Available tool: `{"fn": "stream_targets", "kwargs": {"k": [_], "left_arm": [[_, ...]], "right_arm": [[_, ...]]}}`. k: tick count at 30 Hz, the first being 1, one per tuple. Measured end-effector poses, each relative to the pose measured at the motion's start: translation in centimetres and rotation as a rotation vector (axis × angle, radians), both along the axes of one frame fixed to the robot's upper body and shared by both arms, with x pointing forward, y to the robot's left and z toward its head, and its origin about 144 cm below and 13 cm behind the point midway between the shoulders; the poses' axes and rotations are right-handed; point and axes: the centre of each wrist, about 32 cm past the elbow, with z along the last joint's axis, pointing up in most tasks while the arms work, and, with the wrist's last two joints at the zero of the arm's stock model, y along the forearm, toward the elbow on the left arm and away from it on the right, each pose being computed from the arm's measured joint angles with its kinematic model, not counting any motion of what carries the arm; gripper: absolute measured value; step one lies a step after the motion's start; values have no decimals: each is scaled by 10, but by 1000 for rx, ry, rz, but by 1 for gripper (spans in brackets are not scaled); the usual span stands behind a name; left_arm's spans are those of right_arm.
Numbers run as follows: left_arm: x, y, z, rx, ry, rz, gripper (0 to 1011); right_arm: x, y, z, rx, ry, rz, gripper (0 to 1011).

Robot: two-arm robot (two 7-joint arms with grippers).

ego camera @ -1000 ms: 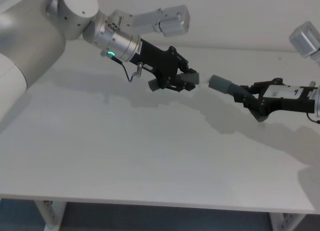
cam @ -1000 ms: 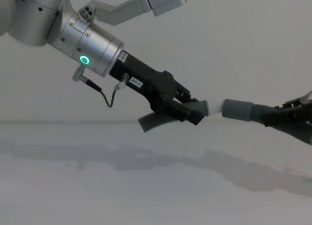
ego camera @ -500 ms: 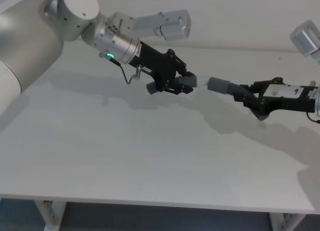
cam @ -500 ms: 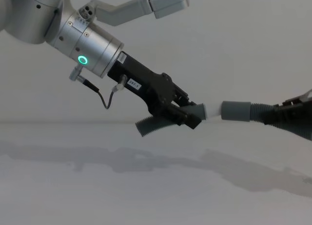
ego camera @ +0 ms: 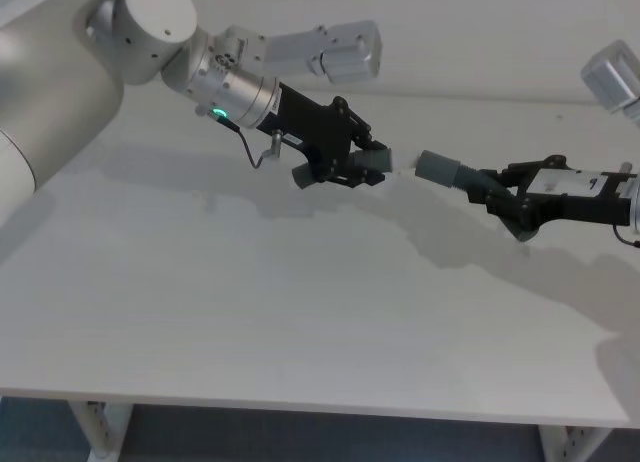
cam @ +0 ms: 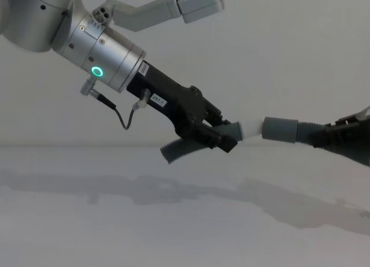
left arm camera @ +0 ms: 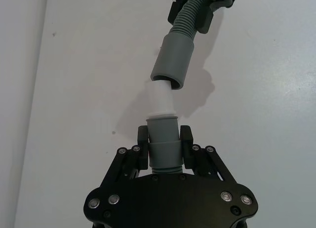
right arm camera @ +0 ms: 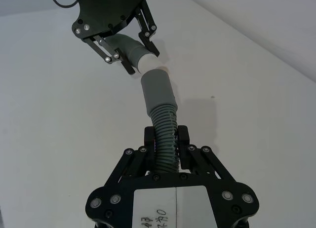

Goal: Use both hands to pick up one end of the pipe from the table, align the ends, and insert them.

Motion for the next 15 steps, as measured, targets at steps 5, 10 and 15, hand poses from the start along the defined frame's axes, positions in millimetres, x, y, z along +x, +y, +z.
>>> {"fn": "stream_targets", "kwargs": {"k": [5, 10, 15], "left_arm": [[0, -1, 0, -4, -5, -3, 376], [1, -3, -1, -10, -10, -12, 376], [3, -5, -1, -14, -11, -26, 376]], "right_arm": [[0, 0, 0, 0, -1, 0, 260], [0, -1, 0, 1, 1, 2, 262], [1, -1, 0, 1, 1, 3, 262]]}}
